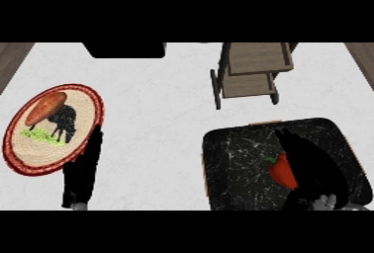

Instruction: Pick the bell pepper from the tray and place it in the tiered basket

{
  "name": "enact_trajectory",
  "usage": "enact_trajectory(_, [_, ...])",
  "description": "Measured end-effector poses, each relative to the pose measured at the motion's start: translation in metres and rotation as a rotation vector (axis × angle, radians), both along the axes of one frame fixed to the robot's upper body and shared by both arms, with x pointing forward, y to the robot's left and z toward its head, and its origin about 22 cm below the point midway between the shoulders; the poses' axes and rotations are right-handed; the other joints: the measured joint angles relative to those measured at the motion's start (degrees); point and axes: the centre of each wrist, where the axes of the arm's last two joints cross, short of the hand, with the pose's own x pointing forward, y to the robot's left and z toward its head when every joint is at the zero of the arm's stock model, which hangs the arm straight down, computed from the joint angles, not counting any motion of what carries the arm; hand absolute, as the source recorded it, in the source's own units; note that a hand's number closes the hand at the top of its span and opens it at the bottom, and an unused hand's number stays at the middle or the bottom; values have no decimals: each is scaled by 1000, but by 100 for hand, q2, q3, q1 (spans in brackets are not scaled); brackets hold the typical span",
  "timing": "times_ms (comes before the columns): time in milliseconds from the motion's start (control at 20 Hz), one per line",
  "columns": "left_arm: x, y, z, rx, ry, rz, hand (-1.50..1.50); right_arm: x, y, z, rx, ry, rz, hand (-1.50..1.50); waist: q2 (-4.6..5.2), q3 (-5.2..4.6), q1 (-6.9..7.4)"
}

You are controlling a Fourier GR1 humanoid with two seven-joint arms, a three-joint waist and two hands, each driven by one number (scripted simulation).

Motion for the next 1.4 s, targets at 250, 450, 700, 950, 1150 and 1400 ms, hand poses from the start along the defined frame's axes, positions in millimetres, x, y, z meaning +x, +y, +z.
enact_trajectory(250, [2, 6, 4, 0, 13, 1, 0, 6, -6, -13, -2, 45, -28, -150, 2, -4, -1])
enact_trajectory(450, [2, 4, 2, 0, 13, 3, 0, 11, -10, -15, 2, 65, -32, -150, 4, -4, -3])
enact_trajectory(700, [0, 1, 1, 3, 13, 2, 0, 13, -18, -26, -2, 77, -42, 150, 2, -4, -4])
enact_trajectory(950, [1, 0, -3, 4, -1, 1, 0, 19, -17, -36, 5, 48, -12, 150, -19, -7, 1])
enact_trajectory(1150, [2, -3, -2, 0, 2, 1, 0, 21, -15, -44, -30, -5, 61, 150, -29, -27, 10])
enact_trajectory(1400, [3, -4, 1, 0, 12, 6, 0, 26, -3, -43, -71, -92, 63, 150, -29, -37, 1])
